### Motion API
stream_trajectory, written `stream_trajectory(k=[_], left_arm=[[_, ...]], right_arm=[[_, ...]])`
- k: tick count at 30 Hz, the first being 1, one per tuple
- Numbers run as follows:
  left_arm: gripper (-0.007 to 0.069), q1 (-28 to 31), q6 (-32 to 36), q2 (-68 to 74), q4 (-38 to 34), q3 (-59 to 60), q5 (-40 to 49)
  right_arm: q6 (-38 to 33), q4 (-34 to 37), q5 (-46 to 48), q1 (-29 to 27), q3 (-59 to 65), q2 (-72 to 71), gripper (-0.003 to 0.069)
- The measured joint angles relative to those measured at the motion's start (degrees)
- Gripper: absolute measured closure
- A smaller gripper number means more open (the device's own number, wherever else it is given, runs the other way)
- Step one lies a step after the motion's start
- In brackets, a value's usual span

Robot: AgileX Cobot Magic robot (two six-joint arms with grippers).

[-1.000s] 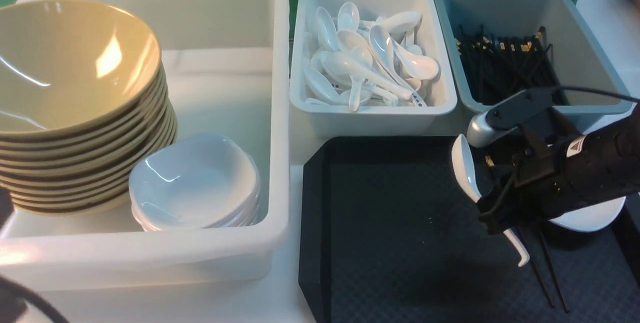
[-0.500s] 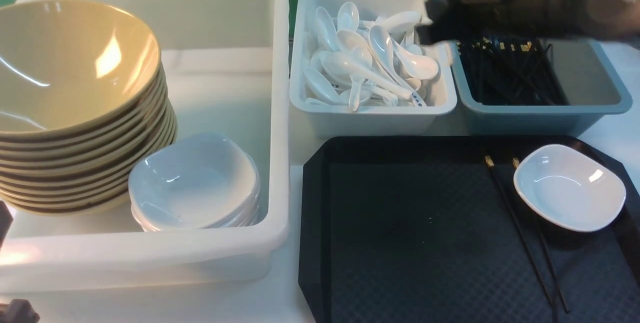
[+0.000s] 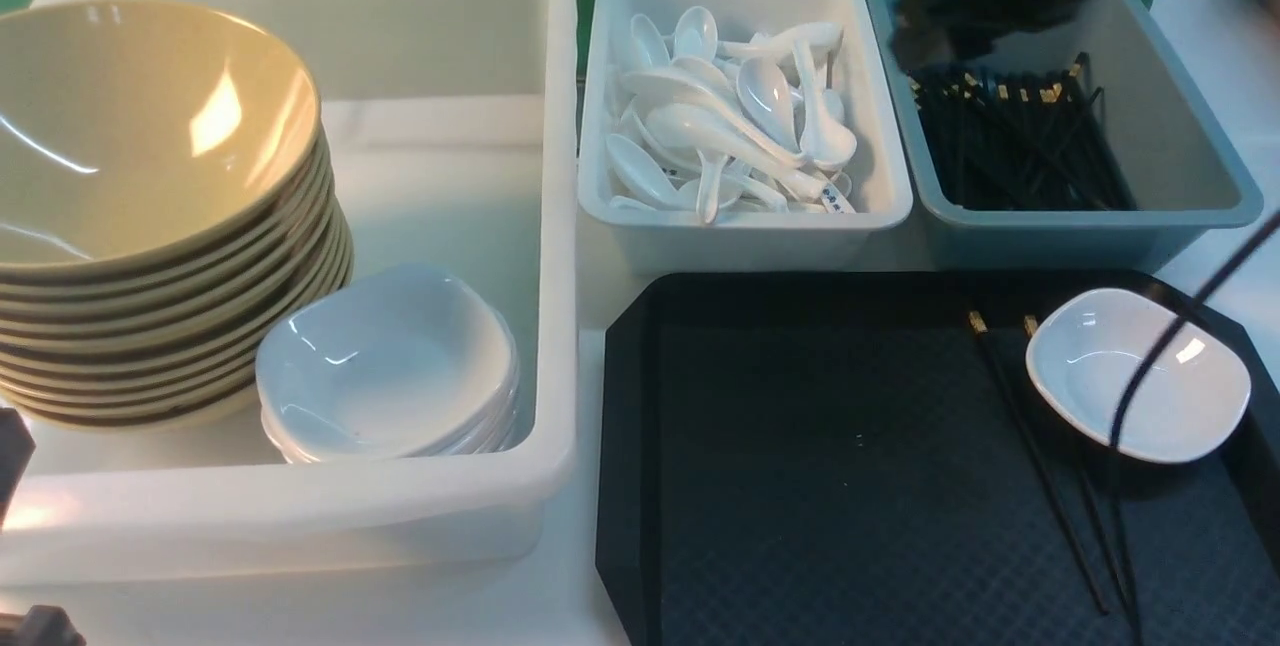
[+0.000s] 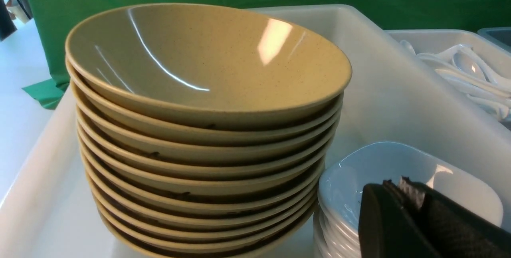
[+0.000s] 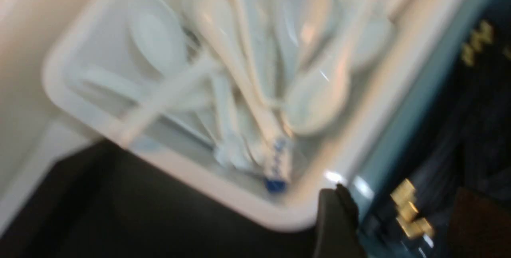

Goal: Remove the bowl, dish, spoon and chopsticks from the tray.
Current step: Use the right arm to grab the plate

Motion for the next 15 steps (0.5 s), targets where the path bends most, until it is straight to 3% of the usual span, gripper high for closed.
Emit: stream_trajectory(k=[5, 9, 15], left_arm=[[0.0636, -3.2, 0.0, 0.0, 0.0, 0.0, -0.1], [0.0636, -6.5, 0.0, 0.0, 0.0, 0.0, -0.1], [0.0636, -8.4, 0.0, 0.0, 0.2, 0.0, -1.6]], right_arm=[[1.7, -4.1, -1.3, -5.4, 17.6, -8.6, 0.0373], [1.9, -5.1, -8.1, -9.2, 34.6, -11.5, 0.0472], [1.6, -2.0, -17.7, -6.2, 45.5, -7.2, 0.0562]])
